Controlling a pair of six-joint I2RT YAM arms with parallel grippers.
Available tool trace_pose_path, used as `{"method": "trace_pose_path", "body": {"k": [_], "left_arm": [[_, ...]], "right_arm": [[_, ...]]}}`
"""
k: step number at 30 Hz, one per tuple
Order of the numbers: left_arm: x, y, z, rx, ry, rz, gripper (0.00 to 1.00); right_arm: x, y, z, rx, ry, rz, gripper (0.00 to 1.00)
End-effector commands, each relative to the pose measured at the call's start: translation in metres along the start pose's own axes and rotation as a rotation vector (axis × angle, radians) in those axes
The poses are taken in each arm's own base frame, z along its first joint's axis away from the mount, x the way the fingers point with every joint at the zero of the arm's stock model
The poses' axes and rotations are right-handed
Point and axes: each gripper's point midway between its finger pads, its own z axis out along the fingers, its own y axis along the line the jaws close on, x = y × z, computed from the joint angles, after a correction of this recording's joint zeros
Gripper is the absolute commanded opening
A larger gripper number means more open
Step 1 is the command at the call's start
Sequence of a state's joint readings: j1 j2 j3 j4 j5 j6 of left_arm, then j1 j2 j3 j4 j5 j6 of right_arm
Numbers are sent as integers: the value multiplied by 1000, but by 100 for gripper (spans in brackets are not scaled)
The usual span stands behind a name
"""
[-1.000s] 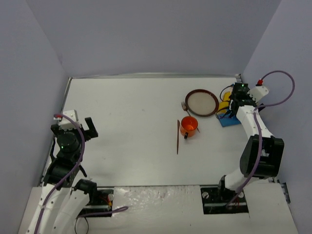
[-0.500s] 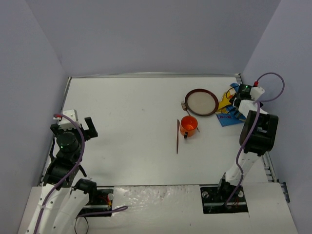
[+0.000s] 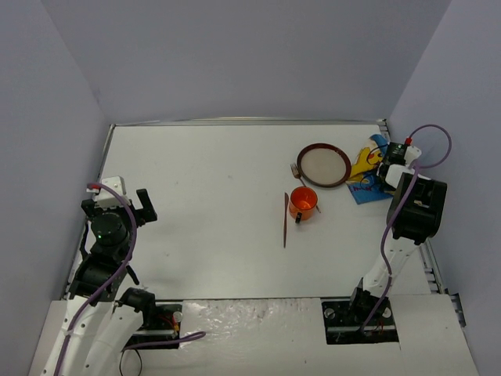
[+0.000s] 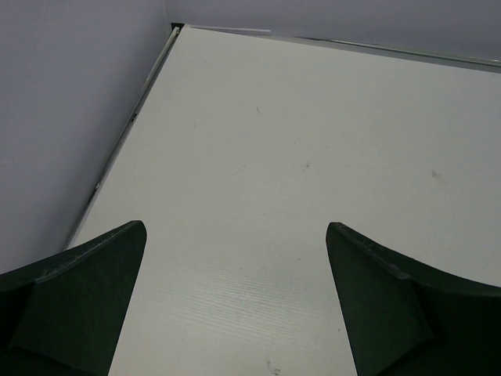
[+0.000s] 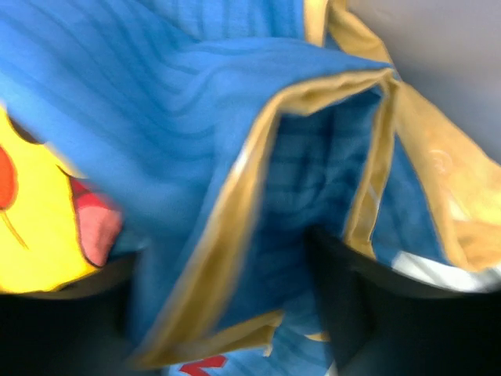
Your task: Set the dinner table for one person
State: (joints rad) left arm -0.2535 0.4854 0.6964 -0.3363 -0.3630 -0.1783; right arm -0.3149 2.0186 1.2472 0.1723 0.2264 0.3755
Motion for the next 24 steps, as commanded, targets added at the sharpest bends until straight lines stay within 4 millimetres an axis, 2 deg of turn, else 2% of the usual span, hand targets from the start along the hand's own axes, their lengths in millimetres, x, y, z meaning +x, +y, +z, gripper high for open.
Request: {"method": "trace_pose_path", "body": {"k": [1, 6, 8, 11, 14, 18, 20, 24], "left_arm": [[-26, -2, -1, 4, -70, -13, 97], [-25, -2, -1, 6, -69, -12, 97], [-25, -2, -1, 7, -69, -13, 97], [-26, -3, -1, 10, -70, -13, 97], [-26, -3, 0, 12, -69, -12, 97], [-25, -4, 0, 14, -66, -14, 97], [-25, -4, -1, 17, -65, -16, 97], [-26, -4, -1, 18, -66, -19, 97]], "right_arm": [[-11, 13, 3, -74, -31, -9, 36], [-25, 13, -6, -85, -67, -17, 3], [-39, 15, -17, -92, -102, -17, 0], [-70, 23, -45, -103, -189, -16, 0], [-113, 46, -97, -100, -341, -44, 0], [-155, 84, -165, -139, -499, -88, 0], [-175, 103, -204, -173, -582, -106, 0], [-194, 164, -295, -296, -746, -136, 0]]}}
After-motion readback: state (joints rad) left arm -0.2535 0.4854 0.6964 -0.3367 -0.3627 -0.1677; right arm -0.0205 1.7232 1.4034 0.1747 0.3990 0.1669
